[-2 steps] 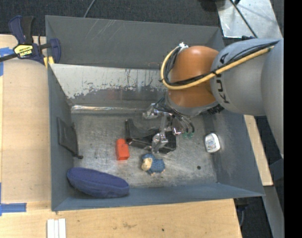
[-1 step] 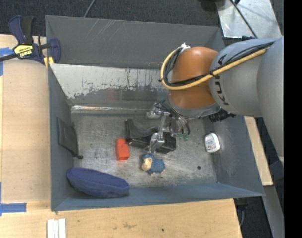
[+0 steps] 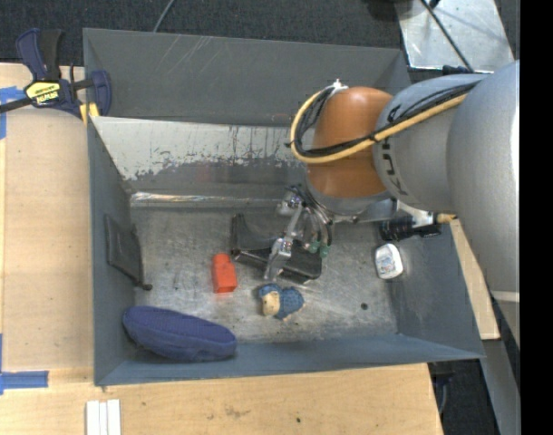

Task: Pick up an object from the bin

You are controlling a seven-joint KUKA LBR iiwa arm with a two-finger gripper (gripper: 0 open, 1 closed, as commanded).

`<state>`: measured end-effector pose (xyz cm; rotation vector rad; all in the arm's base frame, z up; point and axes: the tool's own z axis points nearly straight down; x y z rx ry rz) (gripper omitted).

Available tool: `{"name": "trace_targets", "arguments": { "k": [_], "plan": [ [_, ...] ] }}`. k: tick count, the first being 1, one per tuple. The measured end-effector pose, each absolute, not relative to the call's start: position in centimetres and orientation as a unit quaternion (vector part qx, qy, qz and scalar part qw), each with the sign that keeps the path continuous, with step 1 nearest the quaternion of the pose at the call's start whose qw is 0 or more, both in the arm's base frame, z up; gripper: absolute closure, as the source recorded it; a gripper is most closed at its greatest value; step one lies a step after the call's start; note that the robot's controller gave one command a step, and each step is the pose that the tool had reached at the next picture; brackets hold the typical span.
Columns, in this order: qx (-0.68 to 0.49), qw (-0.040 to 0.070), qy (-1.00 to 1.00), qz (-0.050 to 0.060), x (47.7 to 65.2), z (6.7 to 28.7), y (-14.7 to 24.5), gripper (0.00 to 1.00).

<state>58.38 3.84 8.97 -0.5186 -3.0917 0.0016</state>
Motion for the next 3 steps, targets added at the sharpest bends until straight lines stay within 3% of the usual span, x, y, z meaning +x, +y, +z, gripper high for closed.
{"name": "trace_targets", "arguments": {
  "k": [1, 2, 3],
  "plan": [
    [-0.246, -0.002, -0.969, 0.0, 57.9, 7.5, 7.6, 0.0],
    [-0.245, -0.007, -0.969, -0.001, 58.2, 7.7, 7.5, 1.0],
    [-0.244, -0.002, -0.97, 0.0, 58.2, 14.5, 7.5, 1.0]
  ]
}}
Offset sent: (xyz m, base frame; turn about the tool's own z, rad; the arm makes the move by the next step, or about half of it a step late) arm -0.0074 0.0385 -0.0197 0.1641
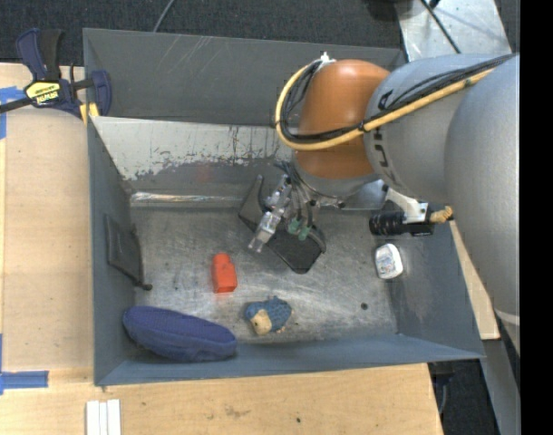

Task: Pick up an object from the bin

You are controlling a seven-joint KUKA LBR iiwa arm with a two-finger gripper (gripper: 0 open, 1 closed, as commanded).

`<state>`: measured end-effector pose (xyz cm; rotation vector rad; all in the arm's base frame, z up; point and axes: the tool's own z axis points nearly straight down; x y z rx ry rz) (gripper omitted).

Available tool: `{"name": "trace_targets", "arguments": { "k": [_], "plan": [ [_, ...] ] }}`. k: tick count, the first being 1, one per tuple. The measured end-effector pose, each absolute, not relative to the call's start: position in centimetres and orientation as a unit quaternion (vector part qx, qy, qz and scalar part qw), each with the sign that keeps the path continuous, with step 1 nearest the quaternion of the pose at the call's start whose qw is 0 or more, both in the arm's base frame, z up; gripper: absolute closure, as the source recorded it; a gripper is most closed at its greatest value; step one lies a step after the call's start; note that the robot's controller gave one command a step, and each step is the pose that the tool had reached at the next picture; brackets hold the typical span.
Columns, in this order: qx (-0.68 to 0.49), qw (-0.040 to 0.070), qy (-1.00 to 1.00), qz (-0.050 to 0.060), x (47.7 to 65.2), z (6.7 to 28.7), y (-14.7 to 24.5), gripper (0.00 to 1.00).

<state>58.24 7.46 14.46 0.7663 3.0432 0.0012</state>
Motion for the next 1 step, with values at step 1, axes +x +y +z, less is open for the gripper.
{"name": "trace_targets", "arguments": {
  "k": [1],
  "plan": [
    [0.243, 0.0, 0.97, 0.0, 58.21, 17.47, 7.36, 1.0]
  ]
}}
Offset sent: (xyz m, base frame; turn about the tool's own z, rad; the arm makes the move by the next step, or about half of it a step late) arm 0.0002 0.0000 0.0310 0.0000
